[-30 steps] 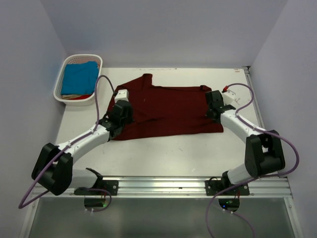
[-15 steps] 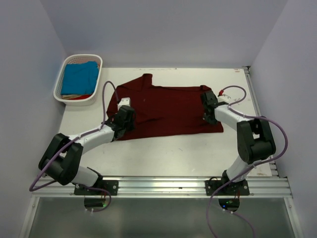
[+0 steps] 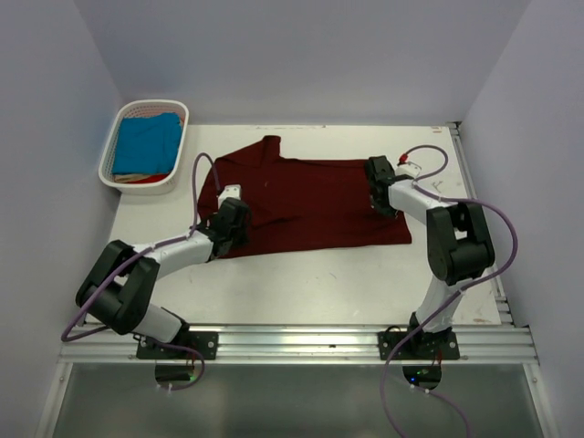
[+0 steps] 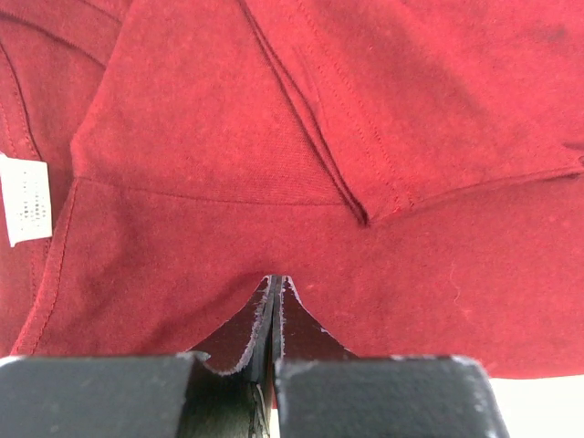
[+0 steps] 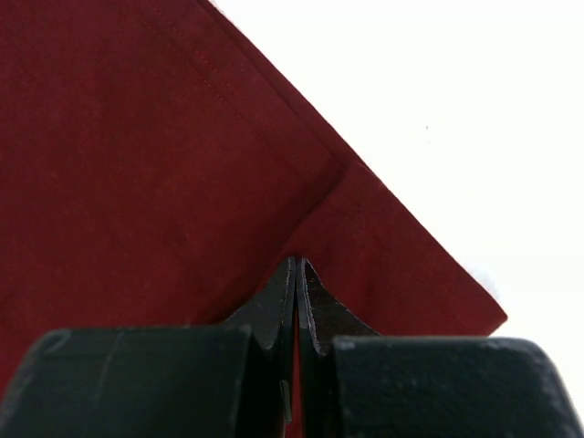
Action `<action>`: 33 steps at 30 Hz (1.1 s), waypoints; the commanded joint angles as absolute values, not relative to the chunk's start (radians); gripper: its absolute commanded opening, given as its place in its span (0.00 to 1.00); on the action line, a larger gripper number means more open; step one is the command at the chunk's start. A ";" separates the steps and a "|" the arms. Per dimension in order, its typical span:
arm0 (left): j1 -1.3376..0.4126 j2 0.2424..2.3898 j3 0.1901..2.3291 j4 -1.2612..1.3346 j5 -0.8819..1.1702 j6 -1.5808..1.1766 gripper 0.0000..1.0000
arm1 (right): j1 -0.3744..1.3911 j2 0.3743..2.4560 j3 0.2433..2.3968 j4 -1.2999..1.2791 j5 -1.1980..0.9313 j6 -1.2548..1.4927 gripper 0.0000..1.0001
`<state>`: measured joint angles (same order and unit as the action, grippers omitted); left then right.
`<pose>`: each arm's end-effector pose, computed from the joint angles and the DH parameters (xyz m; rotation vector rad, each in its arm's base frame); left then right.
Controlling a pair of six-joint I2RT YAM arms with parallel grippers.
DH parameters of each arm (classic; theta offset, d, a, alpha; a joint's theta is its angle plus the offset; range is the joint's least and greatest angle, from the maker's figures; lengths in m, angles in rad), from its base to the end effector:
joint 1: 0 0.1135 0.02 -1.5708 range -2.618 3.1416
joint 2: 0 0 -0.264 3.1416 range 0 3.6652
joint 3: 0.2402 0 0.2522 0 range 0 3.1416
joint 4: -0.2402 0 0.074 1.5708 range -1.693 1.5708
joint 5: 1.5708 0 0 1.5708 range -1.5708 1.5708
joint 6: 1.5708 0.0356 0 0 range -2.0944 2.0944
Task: Fold and stack the t-shirts
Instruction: Fold the flattened tshirt in 1/3 of the way
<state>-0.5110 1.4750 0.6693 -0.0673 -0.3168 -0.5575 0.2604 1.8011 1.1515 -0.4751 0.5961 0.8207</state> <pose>0.2470 -0.1258 0.1585 -0.1940 2.3815 -0.1139 0.3494 0.0724 0.1768 0.8380 2.2977 -0.3579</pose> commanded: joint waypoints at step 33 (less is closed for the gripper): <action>-0.451 1.686 0.931 -0.009 -0.161 -0.725 0.40 | 0.252 1.508 1.011 -0.373 0.529 0.715 0.00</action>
<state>-0.4625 1.6661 0.8703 0.0448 -0.1680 -0.6811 0.2543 1.5742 1.0283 -0.3908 0.5301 0.7368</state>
